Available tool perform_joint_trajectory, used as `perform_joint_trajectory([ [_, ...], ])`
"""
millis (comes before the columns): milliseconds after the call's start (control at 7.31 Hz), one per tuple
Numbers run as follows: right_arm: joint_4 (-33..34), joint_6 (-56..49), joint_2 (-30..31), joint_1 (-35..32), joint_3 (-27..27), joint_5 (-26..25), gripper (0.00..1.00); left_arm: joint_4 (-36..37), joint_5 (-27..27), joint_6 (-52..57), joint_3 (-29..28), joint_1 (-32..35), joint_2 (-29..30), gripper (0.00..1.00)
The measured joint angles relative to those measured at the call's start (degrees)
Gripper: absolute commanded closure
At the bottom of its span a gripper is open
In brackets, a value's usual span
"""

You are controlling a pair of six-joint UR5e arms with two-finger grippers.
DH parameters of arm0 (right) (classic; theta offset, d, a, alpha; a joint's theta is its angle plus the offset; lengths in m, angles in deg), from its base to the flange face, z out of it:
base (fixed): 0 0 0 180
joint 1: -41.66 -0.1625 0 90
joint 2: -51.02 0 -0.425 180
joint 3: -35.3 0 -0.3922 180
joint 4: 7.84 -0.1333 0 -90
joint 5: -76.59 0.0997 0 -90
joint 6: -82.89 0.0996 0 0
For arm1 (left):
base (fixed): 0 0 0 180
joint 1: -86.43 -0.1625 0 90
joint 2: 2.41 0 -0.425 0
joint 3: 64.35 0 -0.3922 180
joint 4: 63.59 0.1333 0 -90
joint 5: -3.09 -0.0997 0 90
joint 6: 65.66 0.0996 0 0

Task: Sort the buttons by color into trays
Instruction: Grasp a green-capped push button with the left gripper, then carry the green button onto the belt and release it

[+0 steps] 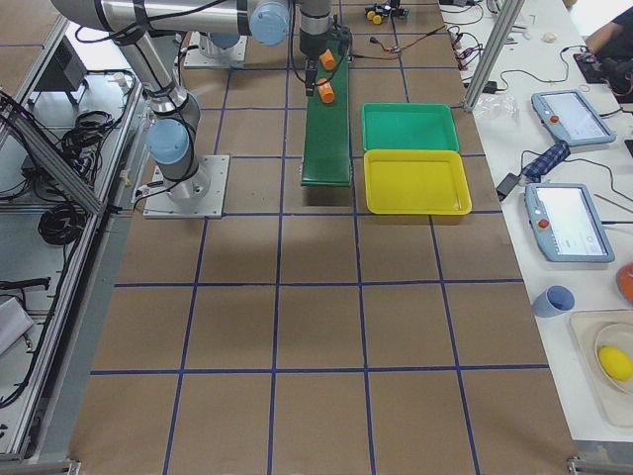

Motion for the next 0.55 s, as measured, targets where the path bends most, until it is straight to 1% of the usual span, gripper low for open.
perform_joint_trajectory([
  [274, 0.0, 0.0, -0.2, 0.0, 0.1, -0.1, 0.00, 0.2, -0.2, -0.7, -0.5, 0.2, 0.7, 1.00],
  [547, 0.4, 0.0, -0.4, 0.0, 0.2, 0.2, 0.00, 0.0, -0.2, -0.2, -0.6, 0.3, -0.1, 1.00],
])
